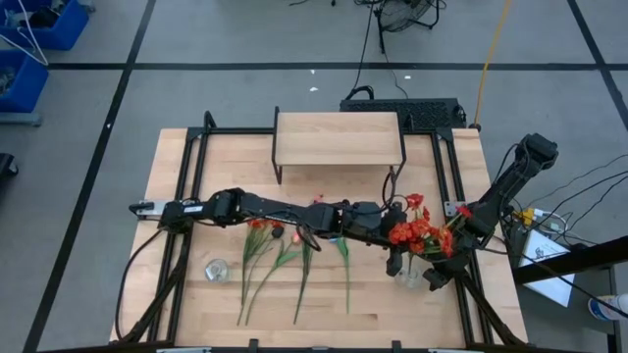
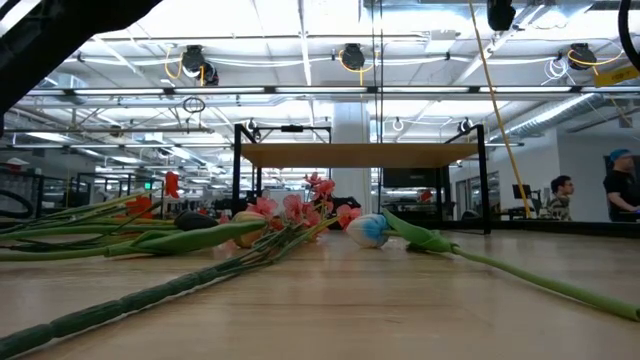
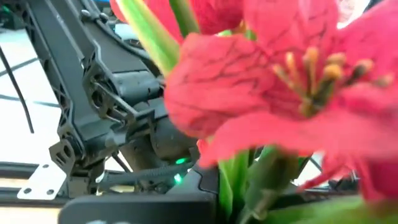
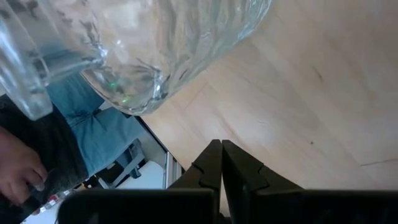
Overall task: Pick and place flowers into a vace then onto a shelf
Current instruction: Put the right orange flowers into the right transparent vase
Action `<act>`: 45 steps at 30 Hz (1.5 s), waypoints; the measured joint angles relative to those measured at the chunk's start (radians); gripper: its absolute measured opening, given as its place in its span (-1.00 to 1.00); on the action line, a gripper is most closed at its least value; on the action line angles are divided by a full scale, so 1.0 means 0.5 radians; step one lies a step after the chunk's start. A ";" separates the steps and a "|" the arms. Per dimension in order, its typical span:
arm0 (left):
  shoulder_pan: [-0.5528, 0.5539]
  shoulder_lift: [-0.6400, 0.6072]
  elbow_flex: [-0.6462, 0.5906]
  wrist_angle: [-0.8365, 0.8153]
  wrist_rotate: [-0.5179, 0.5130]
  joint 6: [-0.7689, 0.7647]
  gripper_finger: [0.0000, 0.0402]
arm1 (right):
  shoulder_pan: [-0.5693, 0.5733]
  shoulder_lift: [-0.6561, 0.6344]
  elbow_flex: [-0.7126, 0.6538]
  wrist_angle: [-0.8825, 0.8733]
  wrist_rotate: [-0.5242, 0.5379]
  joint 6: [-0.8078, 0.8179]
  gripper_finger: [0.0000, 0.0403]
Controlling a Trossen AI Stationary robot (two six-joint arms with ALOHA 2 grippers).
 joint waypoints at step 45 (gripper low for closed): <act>-0.046 -0.002 -0.004 -0.196 -0.001 -0.096 0.41 | -0.001 0.001 0.000 -0.008 0.108 -0.084 -0.98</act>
